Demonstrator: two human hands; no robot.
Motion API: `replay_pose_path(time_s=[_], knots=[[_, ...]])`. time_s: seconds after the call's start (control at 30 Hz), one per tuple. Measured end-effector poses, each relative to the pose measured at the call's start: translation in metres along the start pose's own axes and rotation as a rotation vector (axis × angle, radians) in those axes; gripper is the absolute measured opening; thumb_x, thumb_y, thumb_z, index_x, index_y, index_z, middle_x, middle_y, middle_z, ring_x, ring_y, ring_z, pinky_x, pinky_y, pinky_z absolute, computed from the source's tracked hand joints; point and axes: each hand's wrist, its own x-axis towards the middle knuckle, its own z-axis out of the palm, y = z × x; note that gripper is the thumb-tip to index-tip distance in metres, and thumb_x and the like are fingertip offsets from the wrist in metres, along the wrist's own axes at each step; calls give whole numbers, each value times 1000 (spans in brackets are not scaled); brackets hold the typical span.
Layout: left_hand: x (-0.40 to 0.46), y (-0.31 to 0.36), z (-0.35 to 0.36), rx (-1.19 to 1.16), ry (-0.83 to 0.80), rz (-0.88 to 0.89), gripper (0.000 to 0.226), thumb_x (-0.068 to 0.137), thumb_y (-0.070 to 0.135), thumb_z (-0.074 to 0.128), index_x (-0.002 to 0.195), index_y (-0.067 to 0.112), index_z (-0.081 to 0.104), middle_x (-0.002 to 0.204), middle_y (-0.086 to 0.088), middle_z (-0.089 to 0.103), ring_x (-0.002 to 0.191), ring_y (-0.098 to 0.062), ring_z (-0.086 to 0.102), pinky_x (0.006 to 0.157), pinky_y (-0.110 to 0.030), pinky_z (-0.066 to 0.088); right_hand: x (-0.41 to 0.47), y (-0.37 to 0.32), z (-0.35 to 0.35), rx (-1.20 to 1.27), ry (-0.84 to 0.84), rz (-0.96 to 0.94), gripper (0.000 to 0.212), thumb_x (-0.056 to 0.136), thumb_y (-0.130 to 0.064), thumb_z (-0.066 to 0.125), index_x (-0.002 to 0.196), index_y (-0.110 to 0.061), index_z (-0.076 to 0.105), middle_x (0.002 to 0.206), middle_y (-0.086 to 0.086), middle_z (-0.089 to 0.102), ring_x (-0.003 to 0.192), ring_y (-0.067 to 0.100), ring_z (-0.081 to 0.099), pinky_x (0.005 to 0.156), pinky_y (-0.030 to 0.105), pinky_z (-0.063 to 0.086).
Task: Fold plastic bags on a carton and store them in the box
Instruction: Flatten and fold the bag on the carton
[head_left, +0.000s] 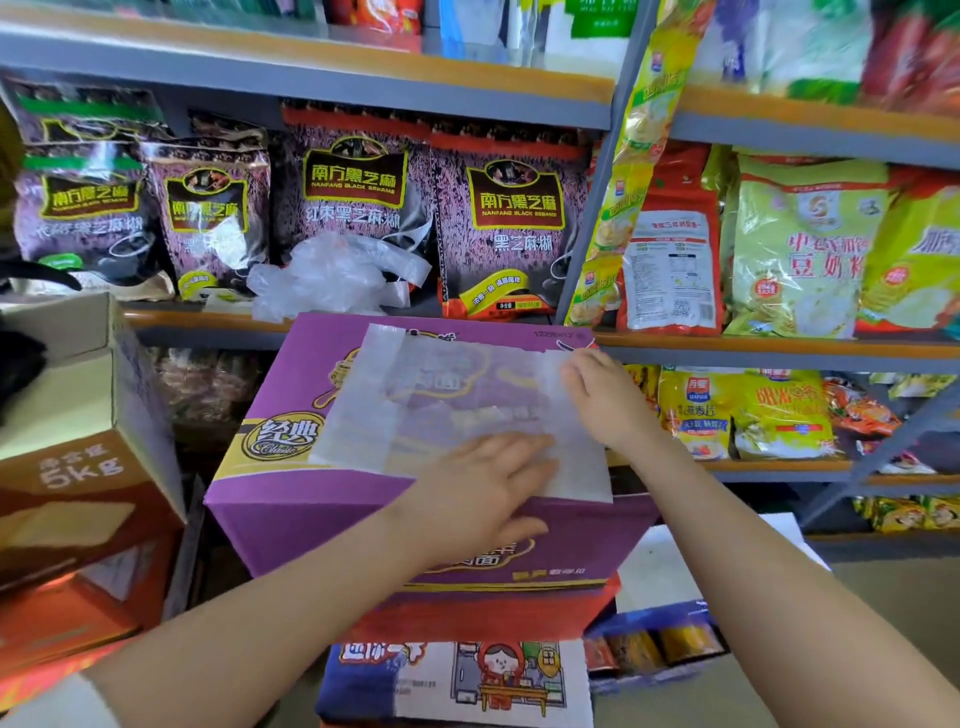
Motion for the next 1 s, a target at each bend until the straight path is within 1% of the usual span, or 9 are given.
replay_pose_path(time_s=[0.17, 0.37, 0.47, 0.53, 0.67, 0.77, 0.87, 0.93, 1.0], knots=[[19, 30, 21, 41, 50, -74, 46, 56, 40, 82, 93, 18, 65, 90, 0, 67, 77, -19, 65, 63, -24, 52, 32, 15, -5, 57, -127, -14, 29, 99, -11, 33, 116, 3, 51, 120, 20, 53, 110, 35, 50, 89, 38, 40], [17, 39, 26, -27, 210, -206, 13, 78, 24, 68, 77, 15, 58, 75, -1, 62, 66, -23, 60, 56, -30, 50, 39, 30, -7, 93, -101, -117, 19, 93, -10, 44, 110, -5, 51, 115, 14, 55, 104, 25, 51, 74, 27, 34], [2, 41, 18, -217, 249, -290, 11, 90, 28, 51, 89, 17, 51, 80, 0, 66, 72, -20, 62, 67, -29, 48, 25, 38, -12, 112, -79, -213, 18, 91, -12, 50, 107, -10, 57, 124, 9, 49, 112, 22, 48, 85, 27, 37], [-12, 46, 7, -438, 285, -464, 13, 92, 35, 41, 93, 24, 49, 72, 14, 62, 67, -5, 58, 63, -19, 42, 6, 44, -15, 181, -21, -265, 17, 92, -14, 51, 99, -12, 66, 132, 4, 46, 121, 18, 45, 94, 26, 36], [-29, 53, -7, -741, 542, -800, 13, 93, 28, 41, 82, 29, 48, 64, 14, 52, 57, 1, 43, 54, -11, 33, -32, 51, -27, 452, -230, -318, 25, 93, -34, 51, 82, -24, 71, 127, -12, 54, 118, 3, 50, 97, 28, 42], [-34, 48, -13, -907, 696, -1004, 19, 97, 22, 41, 82, 29, 51, 72, 13, 52, 63, 6, 46, 60, -13, 39, -50, 47, -34, 653, -392, -384, 31, 67, -65, 64, 93, -47, 68, 127, -20, 54, 122, -7, 46, 103, 19, 37], [-42, 34, -16, -1021, 821, -1122, 16, 86, 42, 43, 81, 33, 56, 81, 17, 57, 80, -1, 50, 77, -28, 39, -52, 39, -31, 644, -448, -370, 44, 67, -36, 77, 105, -50, 60, 123, -25, 58, 121, -7, 49, 105, 20, 35], [-46, 23, -19, -1104, 863, -1143, 19, 79, 50, 46, 77, 36, 58, 89, 9, 59, 90, -12, 50, 85, -37, 38, -49, 30, -25, 700, -384, -340, 40, 82, -9, 68, 102, -43, 59, 102, -31, 66, 103, -11, 58, 96, 20, 44], [-46, 17, -23, -1116, 852, -1155, 20, 81, 50, 46, 77, 35, 58, 93, 3, 58, 93, -17, 49, 86, -40, 38, -46, 17, -24, 863, -351, -250, 36, 88, -1, 56, 99, -35, 59, 91, -29, 68, 92, -10, 63, 87, 18, 50]])
